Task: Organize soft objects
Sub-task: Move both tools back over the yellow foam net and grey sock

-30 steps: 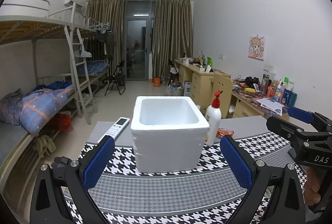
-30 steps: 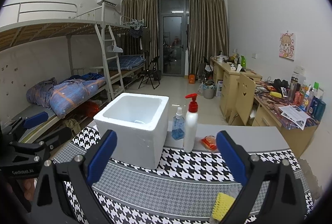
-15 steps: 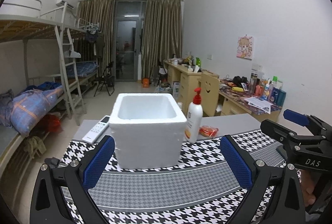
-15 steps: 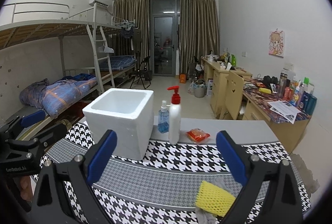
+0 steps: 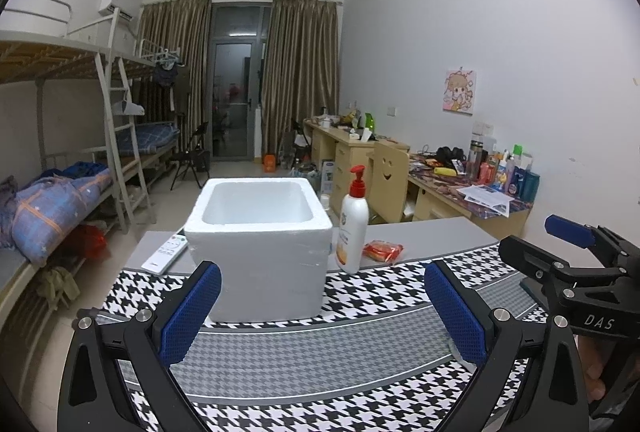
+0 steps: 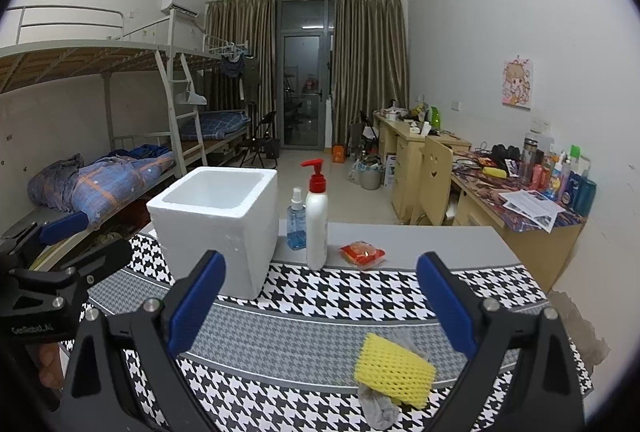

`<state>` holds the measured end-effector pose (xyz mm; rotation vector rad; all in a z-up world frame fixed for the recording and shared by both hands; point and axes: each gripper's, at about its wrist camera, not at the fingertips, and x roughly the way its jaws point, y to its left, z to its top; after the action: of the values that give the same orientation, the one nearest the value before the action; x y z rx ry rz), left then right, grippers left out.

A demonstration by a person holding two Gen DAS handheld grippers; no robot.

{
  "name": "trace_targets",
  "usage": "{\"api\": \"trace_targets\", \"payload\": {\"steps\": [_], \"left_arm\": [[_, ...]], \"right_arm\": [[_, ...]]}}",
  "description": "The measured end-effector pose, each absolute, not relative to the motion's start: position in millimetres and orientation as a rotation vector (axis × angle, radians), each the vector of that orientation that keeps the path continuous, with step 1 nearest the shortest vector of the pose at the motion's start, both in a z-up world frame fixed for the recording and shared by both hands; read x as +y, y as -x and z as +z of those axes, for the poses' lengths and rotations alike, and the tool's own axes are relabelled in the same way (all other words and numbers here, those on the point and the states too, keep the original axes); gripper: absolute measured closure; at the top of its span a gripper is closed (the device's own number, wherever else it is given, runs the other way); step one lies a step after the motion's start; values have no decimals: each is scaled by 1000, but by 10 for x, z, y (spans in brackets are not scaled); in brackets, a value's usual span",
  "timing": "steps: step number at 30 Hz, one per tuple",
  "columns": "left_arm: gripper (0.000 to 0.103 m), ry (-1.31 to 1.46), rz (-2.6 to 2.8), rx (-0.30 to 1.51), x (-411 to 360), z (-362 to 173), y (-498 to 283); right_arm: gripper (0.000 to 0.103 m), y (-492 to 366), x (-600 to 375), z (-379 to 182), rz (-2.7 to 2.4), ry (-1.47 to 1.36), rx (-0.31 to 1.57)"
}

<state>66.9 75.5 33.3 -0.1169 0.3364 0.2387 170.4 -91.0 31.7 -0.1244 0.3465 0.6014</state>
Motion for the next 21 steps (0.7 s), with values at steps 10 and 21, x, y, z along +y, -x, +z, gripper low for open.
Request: {"api": "trace_targets", "payload": {"steps": [10,21], "left_arm": [[1,119,180,354,555,251,-755],[1,133,141,363,386,158,-829]], "right_arm": [[5,-1716,-1115,244,569,114,352],[5,-1768,-1310,137,540,104,373]]}}
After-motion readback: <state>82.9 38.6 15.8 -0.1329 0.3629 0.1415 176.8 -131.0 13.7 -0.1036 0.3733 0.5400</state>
